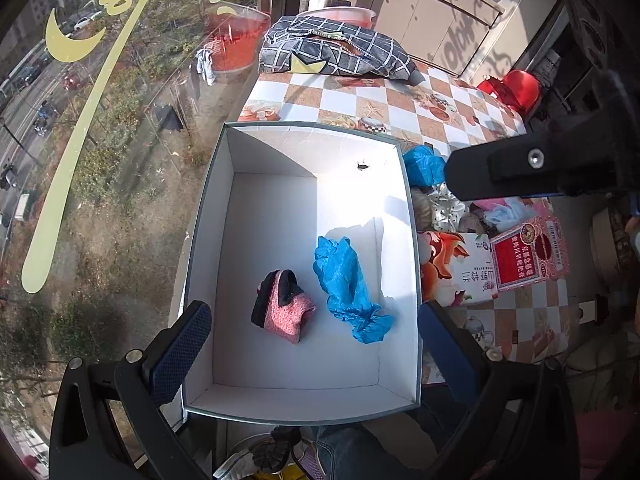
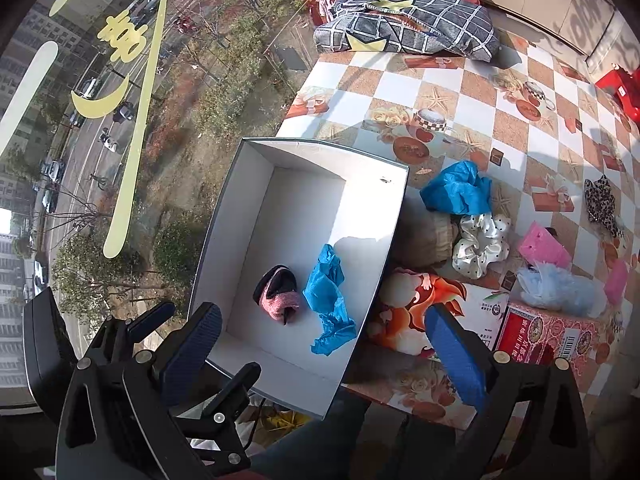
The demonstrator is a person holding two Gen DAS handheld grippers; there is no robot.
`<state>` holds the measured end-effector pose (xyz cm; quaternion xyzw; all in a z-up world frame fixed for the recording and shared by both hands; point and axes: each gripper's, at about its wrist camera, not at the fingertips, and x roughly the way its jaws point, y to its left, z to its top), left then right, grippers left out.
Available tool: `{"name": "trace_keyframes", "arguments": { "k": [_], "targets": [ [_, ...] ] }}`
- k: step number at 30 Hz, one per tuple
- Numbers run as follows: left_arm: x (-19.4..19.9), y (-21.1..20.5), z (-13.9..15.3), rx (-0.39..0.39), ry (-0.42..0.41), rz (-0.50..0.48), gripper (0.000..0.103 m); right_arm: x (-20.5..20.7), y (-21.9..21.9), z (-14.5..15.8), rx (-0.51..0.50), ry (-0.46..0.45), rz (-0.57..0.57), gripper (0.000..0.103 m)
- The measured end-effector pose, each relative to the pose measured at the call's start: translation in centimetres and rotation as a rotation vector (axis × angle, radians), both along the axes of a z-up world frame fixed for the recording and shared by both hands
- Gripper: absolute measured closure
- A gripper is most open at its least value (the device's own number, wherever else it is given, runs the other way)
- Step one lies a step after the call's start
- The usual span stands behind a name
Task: Organize soft objects
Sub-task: 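Open both tools to drop the hat and blue cloth into the box, then move both tools back toward the remaining items on the table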
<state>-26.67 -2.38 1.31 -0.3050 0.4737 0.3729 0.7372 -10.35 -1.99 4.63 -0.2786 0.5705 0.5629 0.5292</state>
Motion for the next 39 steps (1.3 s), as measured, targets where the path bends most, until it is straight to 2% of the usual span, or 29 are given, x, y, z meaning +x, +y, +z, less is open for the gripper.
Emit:
{"name": "trace_keyframes", "arguments": {
  "k": [10,17,24,32,36,39],
  "targets": [
    [1.6,-0.3,0.5,-0.012,0.032,-0.063,0.0,1.6,-1.6,0.8,0.031,-0.002,-0.057,0.001],
    [3.4,-0.1,1.2,-0.033,0.021,-0.129,0.0,5.8,-4.3,2.0,0.054,0.024,-0.204,0.001],
    [6.6,-0.2,1.5,-0.043,0.028,-0.215,0.0,12.4,-10.1,2.1,0.025,0.029,-0.415,0.001],
    [11.9,-0.1,1.5,-0.037,0.076,-0.274,0.0,22.1,-18.8,-1.2,-0.062,0.026,-0.706,0.001],
    [15.1,0.6,1.9,-0.013,0.096,-0.284,0.0,26.2,-22.3,-4.6,-0.133,0.086,-0.833,0.001],
    [18.3,2.0,1.5,-0.01,0.115,-0.293,0.0,28.1,-23.7,-7.0,-0.175,0.136,-0.873,0.001]
  ]
}}
